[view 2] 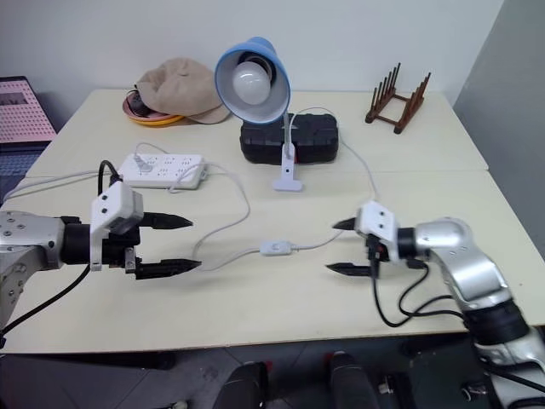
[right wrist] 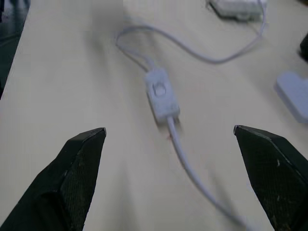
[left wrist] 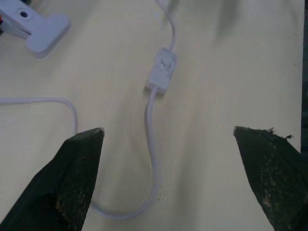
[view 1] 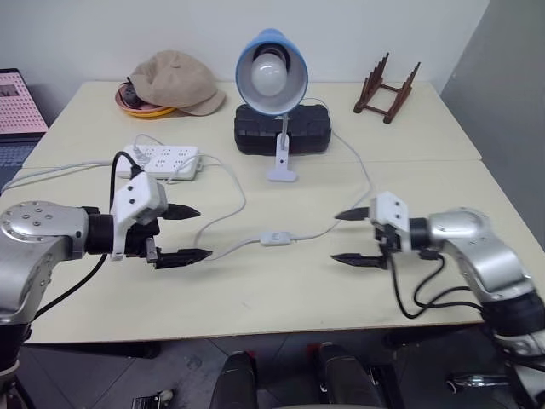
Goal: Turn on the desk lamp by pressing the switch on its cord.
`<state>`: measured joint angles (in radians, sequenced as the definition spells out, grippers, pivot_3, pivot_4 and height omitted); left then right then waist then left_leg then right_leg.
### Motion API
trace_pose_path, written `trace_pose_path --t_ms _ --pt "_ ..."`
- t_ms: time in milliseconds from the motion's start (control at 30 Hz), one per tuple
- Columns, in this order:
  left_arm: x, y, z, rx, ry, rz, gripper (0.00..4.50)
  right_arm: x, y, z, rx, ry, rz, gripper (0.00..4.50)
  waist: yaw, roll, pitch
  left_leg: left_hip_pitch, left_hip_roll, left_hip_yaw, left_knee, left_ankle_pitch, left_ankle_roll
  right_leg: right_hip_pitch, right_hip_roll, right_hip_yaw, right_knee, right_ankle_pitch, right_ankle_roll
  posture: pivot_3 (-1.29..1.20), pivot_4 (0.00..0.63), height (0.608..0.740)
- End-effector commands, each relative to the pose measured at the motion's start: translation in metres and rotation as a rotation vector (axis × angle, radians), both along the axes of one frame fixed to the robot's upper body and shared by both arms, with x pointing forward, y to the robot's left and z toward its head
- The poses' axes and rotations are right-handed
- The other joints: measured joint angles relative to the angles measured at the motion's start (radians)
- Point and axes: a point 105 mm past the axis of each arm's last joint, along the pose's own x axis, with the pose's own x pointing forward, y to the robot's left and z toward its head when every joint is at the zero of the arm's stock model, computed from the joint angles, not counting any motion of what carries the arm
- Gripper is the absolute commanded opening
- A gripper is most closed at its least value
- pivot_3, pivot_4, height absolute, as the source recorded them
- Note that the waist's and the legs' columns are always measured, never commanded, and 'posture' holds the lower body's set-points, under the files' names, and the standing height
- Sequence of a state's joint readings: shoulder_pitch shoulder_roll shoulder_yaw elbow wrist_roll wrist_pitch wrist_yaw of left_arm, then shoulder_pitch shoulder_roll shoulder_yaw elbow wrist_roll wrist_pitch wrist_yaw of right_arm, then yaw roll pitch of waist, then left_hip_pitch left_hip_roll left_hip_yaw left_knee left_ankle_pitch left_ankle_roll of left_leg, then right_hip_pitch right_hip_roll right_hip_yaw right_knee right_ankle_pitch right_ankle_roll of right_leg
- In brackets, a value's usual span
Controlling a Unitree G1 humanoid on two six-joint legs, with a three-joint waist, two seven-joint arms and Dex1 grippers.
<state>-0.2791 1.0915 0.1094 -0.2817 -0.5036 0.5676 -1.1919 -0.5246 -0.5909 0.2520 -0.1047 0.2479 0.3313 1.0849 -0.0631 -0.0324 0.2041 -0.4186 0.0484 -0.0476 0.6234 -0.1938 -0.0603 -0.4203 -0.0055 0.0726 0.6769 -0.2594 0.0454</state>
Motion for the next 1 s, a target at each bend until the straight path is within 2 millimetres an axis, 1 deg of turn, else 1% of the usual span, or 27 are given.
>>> trace_pose_path --t_ms 33,100,167,267,400,467,533,633,733,833,1000 --pt "0.001 -0.006 0.009 -0.004 -0.053 -0.019 4.50 0.010 0.010 0.001 -0.002 -0.066 -0.024 4.46 0.003 0.000 0.000 0.000 0.000 0.000 0.000 0.000 0.000 0.000 0.000 0.000 0.000 0.000 0.000 0.00 0.150 0.740" --pt "0.000 -0.006 0.010 -0.003 -0.055 -0.023 4.50 0.010 0.020 -0.003 0.010 -0.054 -0.009 4.46 0.006 0.000 0.000 -0.001 0.000 0.000 0.000 0.000 0.000 0.000 0.000 0.000 0.000 0.001 0.003 0.00 0.150 0.740" --pt "0.000 -0.005 0.011 -0.006 -0.064 -0.016 4.50 0.010 0.026 -0.008 0.013 -0.046 -0.001 4.46 0.006 0.000 0.000 -0.002 0.000 0.000 0.000 0.000 0.000 -0.001 0.000 0.000 0.000 0.001 0.003 0.00 0.150 0.740" --pt "0.001 -0.003 0.011 -0.012 -0.075 0.008 4.50 0.013 0.033 -0.016 -0.005 -0.062 0.006 4.46 0.006 0.000 0.000 -0.002 0.000 0.000 0.000 0.000 0.000 -0.001 0.000 -0.001 0.000 0.001 0.003 0.00 0.150 0.740" --pt "-0.003 -0.004 0.008 -0.009 -0.065 0.002 4.50 0.014 0.042 -0.018 0.000 -0.067 0.018 4.46 0.006 0.000 0.000 -0.002 0.000 0.000 0.000 0.000 0.000 -0.001 0.000 -0.001 0.001 0.001 0.003 0.00 0.150 0.740" --pt "-0.004 -0.005 0.008 -0.017 -0.067 0.007 4.50 0.015 0.047 -0.026 -0.034 -0.092 0.039 4.46 0.006 0.000 0.000 -0.001 0.000 0.000 0.000 0.000 0.000 -0.001 0.000 -0.001 0.001 0.001 0.003 0.00 0.150 0.740" --pt "-0.005 -0.005 0.008 -0.016 -0.066 0.011 4.50 0.018 0.052 -0.031 -0.038 -0.097 0.036 4.46 0.006 0.000 0.000 -0.001 0.000 -0.001 0.001 0.000 0.000 -0.001 0.000 -0.001 0.002 0.001 0.003 0.00 0.150 0.740" --pt "-0.006 -0.004 0.006 -0.005 -0.057 0.016 4.50 0.027 0.056 -0.031 -0.025 -0.110 0.007 4.46 0.005 0.000 0.000 0.000 0.000 -0.001 0.001 0.000 0.000 0.000 0.000 -0.001 0.002 0.001 0.003 0.00 0.150 0.740" --pt "-0.006 -0.003 0.008 -0.005 -0.062 0.028 4.50 0.033 0.055 -0.036 -0.047 -0.124 0.006 4.46 0.005 0.000 0.000 -0.001 0.000 -0.001 0.001 0.000 0.000 -0.001 0.000 -0.001 0.002 0.001 0.003 0.00 0.150 0.740" --pt "-0.006 -0.002 0.008 -0.001 -0.062 0.031 4.50 0.037 0.055 -0.036 -0.045 -0.134 -0.004 3.95 0.006 0.000 0.000 -0.001 0.000 -0.001 0.000 0.000 0.000 0.000 0.000 -0.001 0.002 0.001 0.003 0.00 0.150 0.740" --pt "-0.006 -0.002 0.009 -0.002 -0.062 0.035 4.50 0.036 0.054 -0.037 -0.052 -0.131 0.019 2.70 0.006 0.000 0.000 -0.001 0.000 -0.001 0.000 0.000 0.000 0.000 0.000 -0.001 0.002 0.002 0.003 0.00 0.150 0.740"
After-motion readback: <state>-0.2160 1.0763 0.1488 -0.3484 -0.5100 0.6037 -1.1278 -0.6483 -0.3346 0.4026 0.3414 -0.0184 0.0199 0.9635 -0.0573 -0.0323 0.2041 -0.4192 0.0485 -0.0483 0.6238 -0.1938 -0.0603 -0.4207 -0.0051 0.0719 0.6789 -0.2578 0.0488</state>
